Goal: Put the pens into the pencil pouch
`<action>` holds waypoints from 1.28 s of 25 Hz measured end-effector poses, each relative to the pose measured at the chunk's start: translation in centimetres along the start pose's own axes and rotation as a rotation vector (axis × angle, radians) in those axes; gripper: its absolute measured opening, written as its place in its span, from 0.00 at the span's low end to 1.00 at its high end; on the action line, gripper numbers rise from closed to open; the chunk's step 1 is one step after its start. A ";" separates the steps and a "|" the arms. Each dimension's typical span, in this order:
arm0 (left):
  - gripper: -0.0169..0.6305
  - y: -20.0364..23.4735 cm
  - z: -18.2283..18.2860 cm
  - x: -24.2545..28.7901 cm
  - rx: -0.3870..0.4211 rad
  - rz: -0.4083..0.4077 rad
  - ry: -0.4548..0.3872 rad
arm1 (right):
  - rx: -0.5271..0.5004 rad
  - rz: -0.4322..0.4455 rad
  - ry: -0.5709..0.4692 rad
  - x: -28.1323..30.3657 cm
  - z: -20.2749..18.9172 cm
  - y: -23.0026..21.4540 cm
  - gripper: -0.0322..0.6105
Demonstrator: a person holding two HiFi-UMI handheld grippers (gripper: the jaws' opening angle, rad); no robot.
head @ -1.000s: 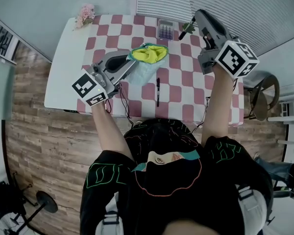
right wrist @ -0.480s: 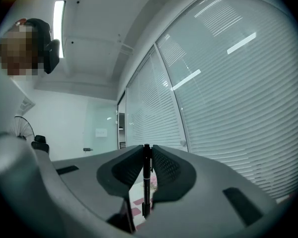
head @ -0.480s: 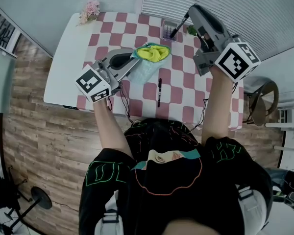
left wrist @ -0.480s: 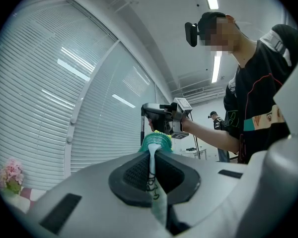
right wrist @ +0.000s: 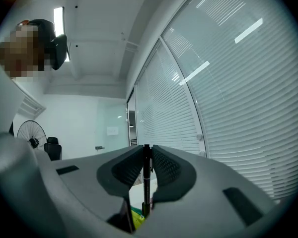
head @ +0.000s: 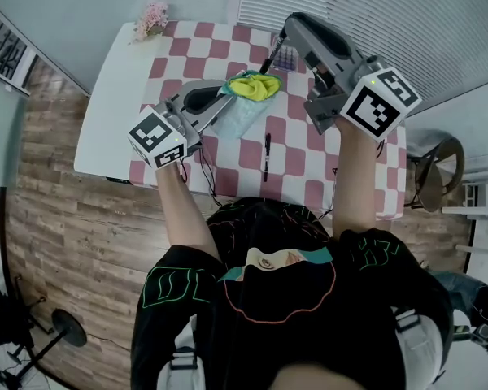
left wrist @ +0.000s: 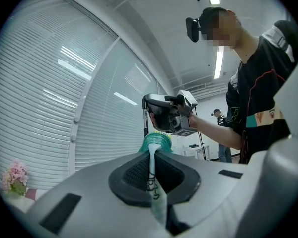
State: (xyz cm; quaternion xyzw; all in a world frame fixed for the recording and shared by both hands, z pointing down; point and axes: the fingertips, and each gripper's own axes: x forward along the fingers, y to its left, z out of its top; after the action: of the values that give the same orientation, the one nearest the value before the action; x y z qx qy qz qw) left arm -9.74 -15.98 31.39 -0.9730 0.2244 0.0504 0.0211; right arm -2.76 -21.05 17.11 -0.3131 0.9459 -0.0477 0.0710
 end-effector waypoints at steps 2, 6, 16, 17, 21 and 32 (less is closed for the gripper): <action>0.03 0.5 0.0 0.0 0.000 0.011 -0.002 | 0.003 0.010 0.016 0.4 -0.6 0.2 0.14; 0.03 1.3 0.0 0.0 0.002 0.022 -0.008 | 0.014 0.022 0.040 1.1 -1.8 0.4 0.14; 0.03 2.2 -0.1 1.0 0.015 0.023 -0.017 | 0.060 0.050 0.079 1.7 -3.8 0.3 0.14; 0.03 2.4 -0.1 1.0 0.009 0.031 -0.023 | 0.075 0.058 0.088 1.7 -4.1 0.4 0.15; 0.04 3.1 0.6 1.0 0.000 0.053 -0.074 | 0.171 0.086 0.116 1.8 -5.0 0.2 0.14; 0.04 3.1 1.0 0.8 -0.002 0.067 -0.104 | 0.202 0.104 0.232 2.2 -8.9 0.2 0.15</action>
State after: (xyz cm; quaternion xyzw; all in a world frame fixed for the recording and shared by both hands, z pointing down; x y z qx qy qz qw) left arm -10.43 -19.04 30.28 -0.9610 0.2553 0.1019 0.0302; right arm -6.15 -21.79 25.57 -0.2473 0.9531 -0.1744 -0.0051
